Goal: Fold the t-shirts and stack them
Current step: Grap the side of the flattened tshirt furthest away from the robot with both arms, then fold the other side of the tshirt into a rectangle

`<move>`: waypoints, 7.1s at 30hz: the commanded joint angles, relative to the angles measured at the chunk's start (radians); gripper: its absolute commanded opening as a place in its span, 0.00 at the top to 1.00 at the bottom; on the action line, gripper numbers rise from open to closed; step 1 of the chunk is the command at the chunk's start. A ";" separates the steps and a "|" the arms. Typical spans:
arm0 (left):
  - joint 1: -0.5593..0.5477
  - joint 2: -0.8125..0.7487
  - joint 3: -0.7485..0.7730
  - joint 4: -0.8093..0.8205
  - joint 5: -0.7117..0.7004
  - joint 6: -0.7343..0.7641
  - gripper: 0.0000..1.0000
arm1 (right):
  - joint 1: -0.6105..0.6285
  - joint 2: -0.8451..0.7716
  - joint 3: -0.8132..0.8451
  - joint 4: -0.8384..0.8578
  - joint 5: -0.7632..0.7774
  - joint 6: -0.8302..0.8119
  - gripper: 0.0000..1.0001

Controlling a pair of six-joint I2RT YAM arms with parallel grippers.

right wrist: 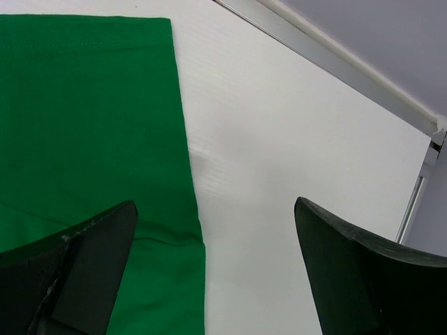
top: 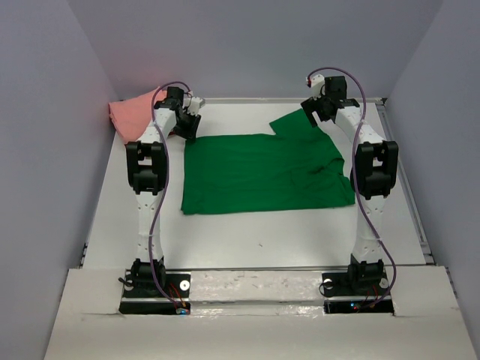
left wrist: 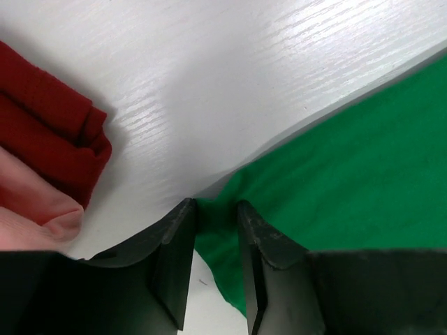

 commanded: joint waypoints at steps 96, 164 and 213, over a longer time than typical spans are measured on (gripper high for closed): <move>-0.084 -0.071 0.001 -0.080 0.019 -0.020 1.00 | -0.004 0.494 0.587 0.072 -0.311 0.071 0.00; -0.086 -0.125 0.058 -0.061 -0.041 -0.011 1.00 | -0.083 0.173 0.387 -0.193 -0.627 0.080 1.00; -0.066 -0.563 -0.466 -0.018 0.003 0.072 1.00 | -0.083 -0.478 -0.337 -0.253 -0.399 0.030 1.00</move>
